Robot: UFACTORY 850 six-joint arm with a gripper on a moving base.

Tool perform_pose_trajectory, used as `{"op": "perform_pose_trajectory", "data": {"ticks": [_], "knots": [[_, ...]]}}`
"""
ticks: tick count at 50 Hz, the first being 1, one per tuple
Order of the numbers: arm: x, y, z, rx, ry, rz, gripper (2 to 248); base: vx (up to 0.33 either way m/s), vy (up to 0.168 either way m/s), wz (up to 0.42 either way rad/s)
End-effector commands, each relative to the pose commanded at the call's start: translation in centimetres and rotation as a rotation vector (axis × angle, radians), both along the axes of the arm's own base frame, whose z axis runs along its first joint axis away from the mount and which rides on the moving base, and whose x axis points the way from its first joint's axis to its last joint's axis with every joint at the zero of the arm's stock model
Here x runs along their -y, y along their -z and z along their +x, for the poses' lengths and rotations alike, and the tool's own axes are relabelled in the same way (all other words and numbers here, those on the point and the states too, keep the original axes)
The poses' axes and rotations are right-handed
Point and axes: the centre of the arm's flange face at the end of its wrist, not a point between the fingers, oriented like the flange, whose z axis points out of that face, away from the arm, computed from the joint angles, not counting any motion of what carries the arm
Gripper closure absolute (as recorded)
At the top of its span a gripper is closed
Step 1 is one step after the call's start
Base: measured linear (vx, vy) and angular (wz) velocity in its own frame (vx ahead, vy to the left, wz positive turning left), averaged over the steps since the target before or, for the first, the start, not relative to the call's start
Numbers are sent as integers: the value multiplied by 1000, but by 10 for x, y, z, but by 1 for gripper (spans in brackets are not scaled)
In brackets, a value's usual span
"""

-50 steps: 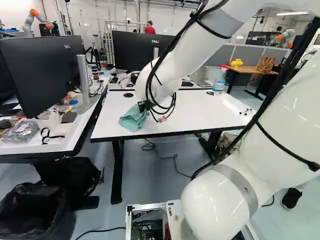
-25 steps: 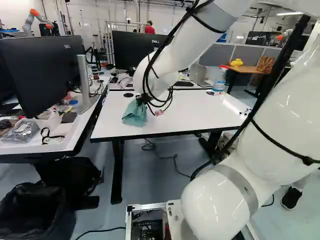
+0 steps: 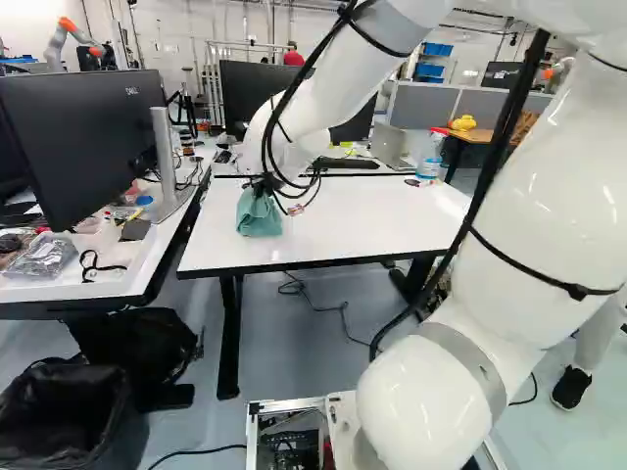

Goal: Clean the table with the green towel

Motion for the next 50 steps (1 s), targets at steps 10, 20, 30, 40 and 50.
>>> {"op": "perform_pose_trajectory", "data": {"ticks": [10, 20, 30, 40, 50], "knots": [[-17, 0, 13, 2, -20, 1, 212, 0, 0, 0], [-25, 0, 24, 4, -24, 2, 212, 0, 0, 0], [-25, 0, 24, 4, -24, 2, 212, 0, 0, 0], [-25, 0, 25, 4, -24, 2, 212, 0, 0, 0], [-24, 0, 30, 4, -18, 2, 212, 0, 0, 0]]}}
